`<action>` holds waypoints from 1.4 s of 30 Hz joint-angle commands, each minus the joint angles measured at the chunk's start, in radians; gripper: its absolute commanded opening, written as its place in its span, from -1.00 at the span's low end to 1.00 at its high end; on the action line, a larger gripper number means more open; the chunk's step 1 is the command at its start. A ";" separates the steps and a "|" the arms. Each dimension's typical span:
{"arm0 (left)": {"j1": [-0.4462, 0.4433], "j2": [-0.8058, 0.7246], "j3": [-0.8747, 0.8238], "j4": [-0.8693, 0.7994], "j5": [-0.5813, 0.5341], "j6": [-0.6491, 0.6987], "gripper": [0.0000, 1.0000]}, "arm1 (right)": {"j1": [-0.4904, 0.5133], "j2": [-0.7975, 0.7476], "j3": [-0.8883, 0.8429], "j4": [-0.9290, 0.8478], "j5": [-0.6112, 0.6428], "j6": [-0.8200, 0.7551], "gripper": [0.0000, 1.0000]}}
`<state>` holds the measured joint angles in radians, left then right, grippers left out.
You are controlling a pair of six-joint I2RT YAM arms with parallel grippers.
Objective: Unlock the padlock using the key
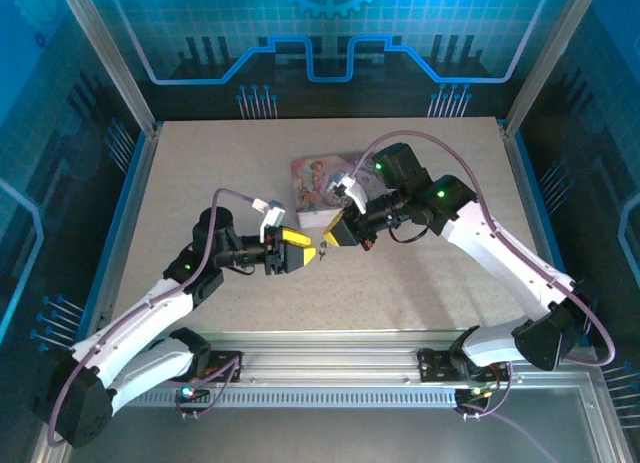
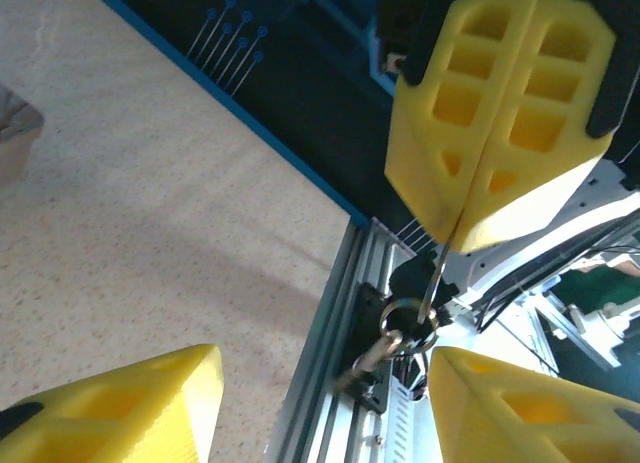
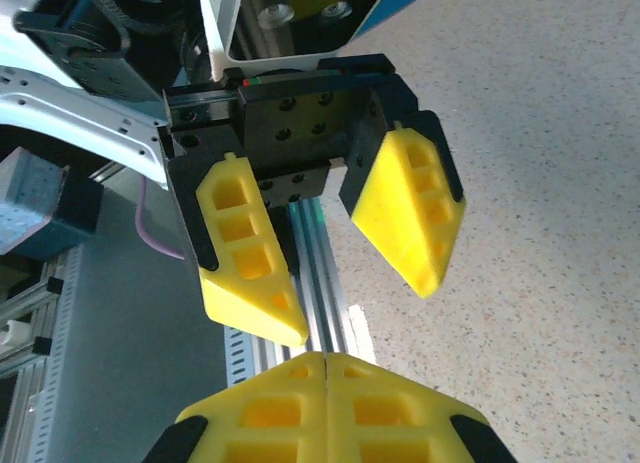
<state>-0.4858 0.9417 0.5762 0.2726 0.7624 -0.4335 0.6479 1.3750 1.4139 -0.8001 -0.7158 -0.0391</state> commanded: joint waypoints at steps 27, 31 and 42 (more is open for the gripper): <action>-0.048 0.046 0.008 0.128 0.083 -0.047 -0.33 | 0.007 -0.042 -0.061 0.094 -0.036 0.037 -1.00; -0.050 0.048 0.007 0.119 0.080 -0.045 -0.40 | 0.006 -0.043 -0.064 0.101 -0.029 0.038 -1.00; -0.050 0.045 0.007 0.105 0.061 -0.031 -0.64 | -0.001 -0.057 -0.076 0.110 -0.041 0.039 -1.00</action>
<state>-0.5270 0.9886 0.5758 0.3794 0.8200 -0.4721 0.6468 1.3411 1.3514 -0.7048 -0.7341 -0.0074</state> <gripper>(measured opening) 0.192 0.043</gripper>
